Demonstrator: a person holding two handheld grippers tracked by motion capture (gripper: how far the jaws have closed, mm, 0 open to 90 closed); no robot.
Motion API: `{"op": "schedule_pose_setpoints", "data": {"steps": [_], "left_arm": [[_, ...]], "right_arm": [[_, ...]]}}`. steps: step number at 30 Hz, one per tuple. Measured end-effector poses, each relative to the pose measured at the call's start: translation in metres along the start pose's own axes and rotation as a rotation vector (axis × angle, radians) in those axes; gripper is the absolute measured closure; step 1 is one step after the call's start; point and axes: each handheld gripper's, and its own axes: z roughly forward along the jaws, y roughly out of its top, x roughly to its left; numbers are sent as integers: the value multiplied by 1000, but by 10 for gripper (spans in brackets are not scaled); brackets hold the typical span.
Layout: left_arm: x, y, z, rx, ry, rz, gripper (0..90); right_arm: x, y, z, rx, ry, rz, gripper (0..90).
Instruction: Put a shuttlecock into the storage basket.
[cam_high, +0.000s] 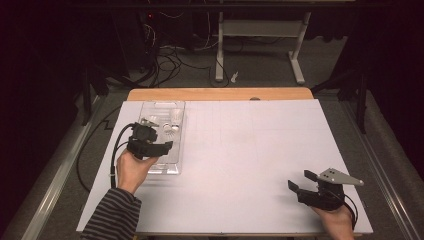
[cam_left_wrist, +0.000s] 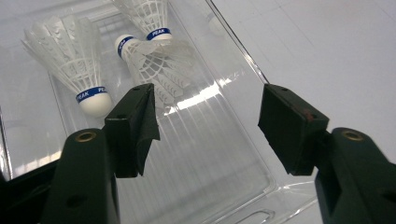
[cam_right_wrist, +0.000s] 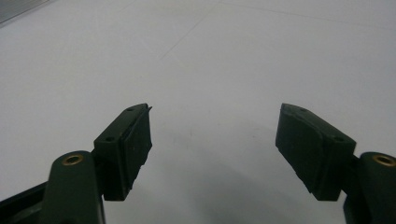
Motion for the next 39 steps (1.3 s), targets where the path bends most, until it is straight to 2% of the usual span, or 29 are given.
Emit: {"op": "schedule_pose_setpoints", "data": {"steps": [39], "left_arm": [[1,-12,-20,-43,-57,-30,365]], "right_arm": [[0,0,0,1,1,1,275]]}}
